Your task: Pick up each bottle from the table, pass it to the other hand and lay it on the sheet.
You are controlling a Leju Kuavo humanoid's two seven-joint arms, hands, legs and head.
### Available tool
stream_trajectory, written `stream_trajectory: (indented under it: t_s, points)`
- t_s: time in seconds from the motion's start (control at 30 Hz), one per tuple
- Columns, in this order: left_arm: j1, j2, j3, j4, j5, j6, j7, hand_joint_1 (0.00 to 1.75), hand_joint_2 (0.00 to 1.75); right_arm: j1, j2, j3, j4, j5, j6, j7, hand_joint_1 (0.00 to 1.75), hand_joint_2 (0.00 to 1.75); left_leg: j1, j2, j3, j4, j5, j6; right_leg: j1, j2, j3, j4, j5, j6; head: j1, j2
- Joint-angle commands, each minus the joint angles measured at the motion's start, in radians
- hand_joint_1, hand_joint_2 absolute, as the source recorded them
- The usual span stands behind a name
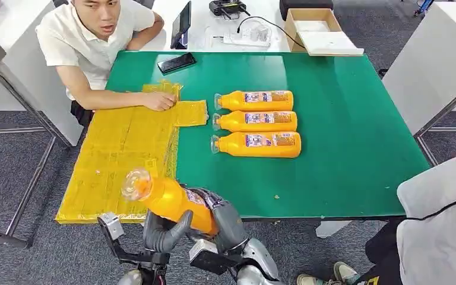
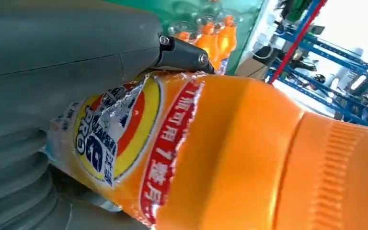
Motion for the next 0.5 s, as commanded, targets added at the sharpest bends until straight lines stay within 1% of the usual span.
stream_trajectory:
  t_s: [0.03,0.07,0.1,0.13,0.23,0.27,0.37,0.4,0.43,0.5]
  points:
    - [-0.019,0.000,-0.011,0.052,0.008,-0.006,0.014,1.75,1.75,-0.006,0.003,0.048,0.025,0.009,-0.021,-0.009,0.00,1.75,0.000,0.001,0.005,-0.001,-0.002,-0.001,0.001,-0.001,0.004,0.000,-0.002,-0.002,0.000,0.000]
    - [-0.017,0.000,-0.004,0.047,0.011,0.003,0.015,1.75,1.75,0.000,0.004,0.047,0.019,0.029,-0.055,-0.009,0.00,0.00,0.000,0.002,0.004,-0.001,-0.001,-0.001,0.000,0.000,0.003,-0.001,-0.001,-0.001,0.000,0.000]
    - [-0.014,-0.001,0.002,0.042,0.001,0.026,0.010,1.75,1.75,0.006,0.004,0.047,0.013,0.051,-0.090,-0.014,0.00,0.00,0.000,0.001,0.003,-0.001,-0.001,-0.001,0.000,0.000,0.002,-0.001,-0.001,-0.001,0.000,0.000]
    - [-0.015,0.002,0.004,0.040,-0.018,0.051,0.011,1.75,1.75,0.010,0.002,0.049,0.008,0.066,-0.114,-0.017,0.00,0.00,0.000,0.001,0.004,-0.001,-0.001,-0.001,0.001,-0.001,0.004,-0.001,-0.002,-0.002,0.000,0.000]
    - [-0.034,0.020,-0.008,0.059,-0.242,0.268,0.000,1.75,1.75,0.042,-0.020,0.056,-0.022,0.129,-0.218,-0.032,0.00,0.00,0.000,0.000,0.002,-0.001,-0.001,-0.001,0.000,-0.001,0.002,-0.001,-0.001,-0.001,0.000,0.000]
    - [-0.039,0.022,-0.002,0.069,-0.309,0.324,-0.004,1.75,1.75,0.055,-0.031,0.053,-0.034,0.140,-0.240,-0.034,0.00,0.00,0.000,0.001,0.004,-0.001,-0.001,-0.002,0.001,-0.001,0.004,-0.001,-0.002,-0.002,0.000,0.000]
    - [-0.040,0.020,0.015,0.071,-0.330,0.327,-0.003,1.75,1.75,0.065,-0.041,0.045,-0.048,0.138,-0.244,-0.036,0.00,0.00,0.000,-0.001,0.005,-0.002,-0.001,-0.002,0.001,-0.003,0.005,-0.001,-0.002,-0.002,0.000,0.000]
    - [-0.033,0.013,0.029,0.063,-0.344,0.328,-0.001,1.75,1.75,0.073,-0.044,0.032,-0.056,0.133,-0.253,-0.035,0.00,0.00,0.000,-0.001,0.003,-0.001,0.000,-0.001,0.001,-0.002,0.003,-0.001,-0.001,-0.001,0.000,0.000]
    - [-0.025,0.017,0.049,0.048,-0.354,0.326,0.007,1.75,1.75,0.088,-0.052,0.007,-0.076,0.108,-0.257,-0.035,0.00,0.00,0.000,0.000,0.005,-0.002,-0.001,-0.002,0.001,-0.002,0.005,-0.001,-0.002,-0.002,0.000,0.000]
    - [-0.018,0.027,0.084,0.025,-0.371,0.338,0.010,1.75,1.75,0.110,-0.072,-0.036,-0.119,0.080,-0.287,-0.046,0.00,0.00,0.000,0.000,0.002,-0.001,0.000,-0.001,0.000,-0.001,0.002,-0.001,-0.001,-0.001,0.000,0.000]
